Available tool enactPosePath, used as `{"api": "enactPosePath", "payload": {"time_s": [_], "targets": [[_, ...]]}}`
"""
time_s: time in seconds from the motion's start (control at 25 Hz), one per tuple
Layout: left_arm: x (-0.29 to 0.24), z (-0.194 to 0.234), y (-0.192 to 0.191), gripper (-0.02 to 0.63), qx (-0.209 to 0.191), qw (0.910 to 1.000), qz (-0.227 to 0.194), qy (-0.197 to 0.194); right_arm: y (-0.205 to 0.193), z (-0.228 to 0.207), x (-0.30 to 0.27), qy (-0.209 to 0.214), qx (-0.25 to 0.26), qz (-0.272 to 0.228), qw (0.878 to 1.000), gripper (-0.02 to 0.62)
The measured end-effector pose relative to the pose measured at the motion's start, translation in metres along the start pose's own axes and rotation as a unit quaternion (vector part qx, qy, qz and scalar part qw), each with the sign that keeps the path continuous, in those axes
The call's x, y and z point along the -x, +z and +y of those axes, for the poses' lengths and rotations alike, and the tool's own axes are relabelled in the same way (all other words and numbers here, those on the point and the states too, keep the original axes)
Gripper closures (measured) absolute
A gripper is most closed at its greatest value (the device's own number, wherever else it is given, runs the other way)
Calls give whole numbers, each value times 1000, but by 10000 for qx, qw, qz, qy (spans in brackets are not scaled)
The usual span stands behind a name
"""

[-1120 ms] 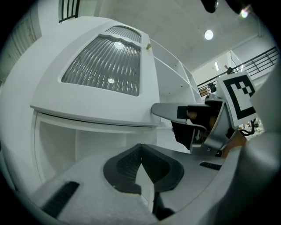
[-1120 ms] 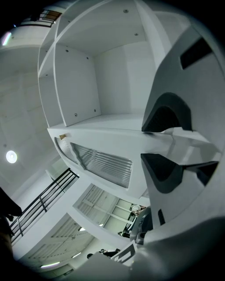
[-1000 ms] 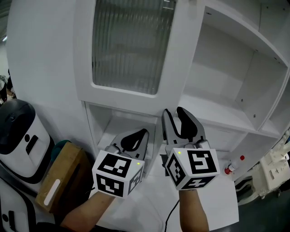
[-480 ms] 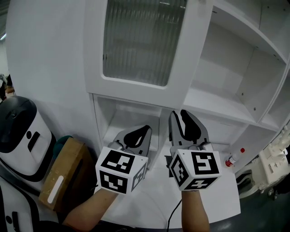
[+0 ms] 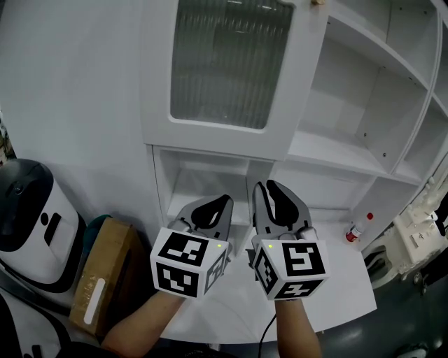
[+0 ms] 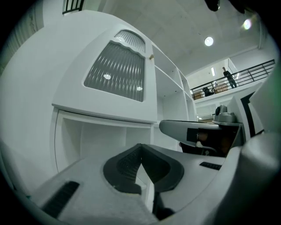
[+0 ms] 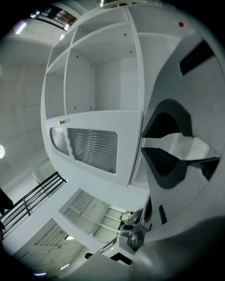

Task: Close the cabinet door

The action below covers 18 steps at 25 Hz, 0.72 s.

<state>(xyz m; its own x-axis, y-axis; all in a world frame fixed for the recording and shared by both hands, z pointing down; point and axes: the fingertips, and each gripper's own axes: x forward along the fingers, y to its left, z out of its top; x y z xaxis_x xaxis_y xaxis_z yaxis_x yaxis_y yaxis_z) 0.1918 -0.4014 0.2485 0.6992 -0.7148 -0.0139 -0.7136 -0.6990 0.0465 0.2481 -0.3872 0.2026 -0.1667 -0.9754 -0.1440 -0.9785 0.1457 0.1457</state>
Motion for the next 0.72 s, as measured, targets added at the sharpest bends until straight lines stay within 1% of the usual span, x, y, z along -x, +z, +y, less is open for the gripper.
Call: {"api": "enactPosePath", "payload": {"time_s": [0.44, 0.72], "targets": [[40, 17, -9, 594, -105, 9998, 115, -89, -24, 55, 18, -55, -129, 303, 9994, 535], [65, 11, -19, 594, -122, 9995, 184, -204, -31, 85, 40, -31, -124, 435, 9990, 550]]}}
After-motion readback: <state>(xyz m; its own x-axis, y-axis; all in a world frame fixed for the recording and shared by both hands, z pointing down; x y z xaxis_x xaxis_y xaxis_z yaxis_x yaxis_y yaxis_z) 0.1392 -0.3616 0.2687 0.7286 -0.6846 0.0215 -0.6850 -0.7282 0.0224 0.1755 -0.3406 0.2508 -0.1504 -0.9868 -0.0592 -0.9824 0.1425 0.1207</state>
